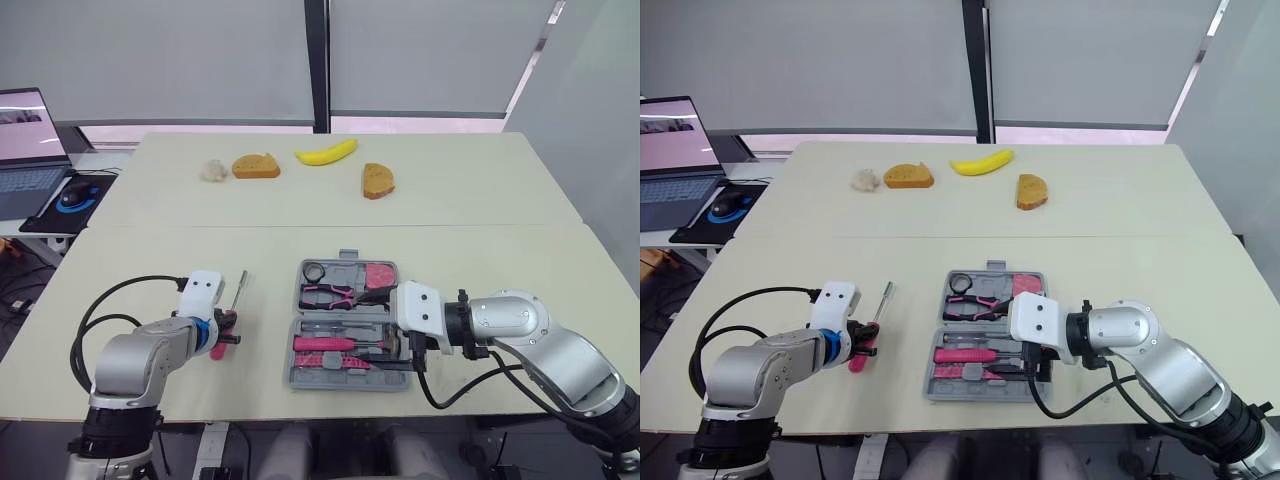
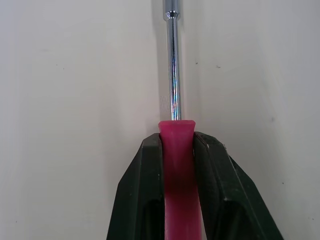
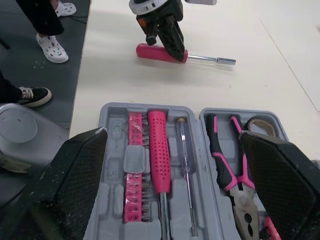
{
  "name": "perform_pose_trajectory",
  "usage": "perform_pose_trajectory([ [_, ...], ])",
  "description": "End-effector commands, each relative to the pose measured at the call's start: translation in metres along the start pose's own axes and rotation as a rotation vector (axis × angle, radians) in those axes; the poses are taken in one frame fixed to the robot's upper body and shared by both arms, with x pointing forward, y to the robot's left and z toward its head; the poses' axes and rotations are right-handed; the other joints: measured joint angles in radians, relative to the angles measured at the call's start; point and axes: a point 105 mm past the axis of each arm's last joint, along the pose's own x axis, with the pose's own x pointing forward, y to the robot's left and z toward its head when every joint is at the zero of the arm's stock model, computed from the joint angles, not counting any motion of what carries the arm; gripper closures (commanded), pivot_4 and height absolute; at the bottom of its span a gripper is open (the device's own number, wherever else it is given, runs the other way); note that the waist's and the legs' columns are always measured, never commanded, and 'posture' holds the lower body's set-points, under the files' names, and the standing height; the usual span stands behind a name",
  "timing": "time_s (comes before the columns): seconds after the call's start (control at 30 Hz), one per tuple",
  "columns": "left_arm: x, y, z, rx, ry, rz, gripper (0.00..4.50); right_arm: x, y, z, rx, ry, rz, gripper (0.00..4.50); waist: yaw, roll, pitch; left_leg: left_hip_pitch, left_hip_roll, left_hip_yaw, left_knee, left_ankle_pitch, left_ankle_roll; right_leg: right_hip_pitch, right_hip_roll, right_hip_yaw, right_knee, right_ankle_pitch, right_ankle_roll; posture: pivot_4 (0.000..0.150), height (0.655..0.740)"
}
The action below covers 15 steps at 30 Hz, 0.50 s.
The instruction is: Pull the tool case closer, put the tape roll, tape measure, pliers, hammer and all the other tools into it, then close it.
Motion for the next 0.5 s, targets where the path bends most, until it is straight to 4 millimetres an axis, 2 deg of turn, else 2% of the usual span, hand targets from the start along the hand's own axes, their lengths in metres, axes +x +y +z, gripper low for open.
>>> perform_pose_trajectory([
  [0.03,0.009,0.0,-0.01,0.011,0.009,0.03,4.02,-0.001,0.002,0.013,-0.034,-0.034,0.006,0.0,0.002,0.003,-0.002,0.001,0.0,0.0,0.0,0.0,0.0,0.001,0.0,0.0,0.0,0.0,0.0,0.15,0.74],
  [0.1,0.009,-0.001,-0.012,-0.001,0.009,0.021,4.02,-0.002,0.002,0.013,-0.029,-0.033,0.002,0.0,0.003,0.005,-0.003,0.002,0.0,0.0,-0.001,0.0,0.0,0.002,0.0,0.0,0.0,0.0,0.0,0.15,0.74],
  [0.37,-0.002,-0.002,-0.008,0.011,-0.054,-0.014,1.38,-0.004,0.002,0.012,-0.022,-0.026,-0.002,0.0,-0.004,0.003,-0.004,0.001,0.001,-0.001,-0.001,0.0,0.0,0.001,0.0,0.0,-0.002,0.0,0.0,0.15,0.74],
  [0.5,-0.025,0.002,-0.002,0.06,-0.116,-0.056,0.13,-0.005,0.002,0.011,-0.02,-0.025,-0.005,0.0,-0.007,0.0,-0.002,-0.001,0.001,-0.001,-0.001,0.0,0.0,0.0,0.001,0.0,-0.003,0.0,0.0,0.15,0.74],
])
